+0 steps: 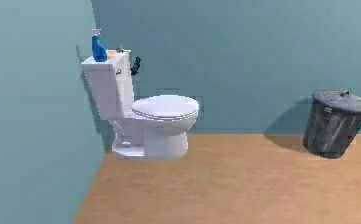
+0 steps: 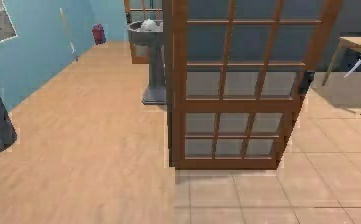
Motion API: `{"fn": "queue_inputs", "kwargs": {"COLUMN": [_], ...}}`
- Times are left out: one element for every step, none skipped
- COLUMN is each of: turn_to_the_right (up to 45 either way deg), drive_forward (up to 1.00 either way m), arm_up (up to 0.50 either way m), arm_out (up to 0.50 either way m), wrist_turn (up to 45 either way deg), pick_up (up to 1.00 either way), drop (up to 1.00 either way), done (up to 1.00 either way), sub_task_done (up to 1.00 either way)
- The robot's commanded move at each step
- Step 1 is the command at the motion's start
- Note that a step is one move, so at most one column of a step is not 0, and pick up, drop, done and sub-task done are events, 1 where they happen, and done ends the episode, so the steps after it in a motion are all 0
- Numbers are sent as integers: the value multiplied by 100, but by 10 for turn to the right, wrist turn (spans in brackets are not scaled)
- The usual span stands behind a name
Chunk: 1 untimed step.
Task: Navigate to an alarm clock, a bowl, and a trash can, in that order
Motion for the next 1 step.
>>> {"fn": "queue_inputs", "kwargs": {"turn_to_the_right": [450], "drive_forward": [0], "arm_up": [0], "arm_out": [0], "wrist_turn": [0], "pick_up": [0], "drop": [0], "done": [0], "sub_task_done": [0]}}
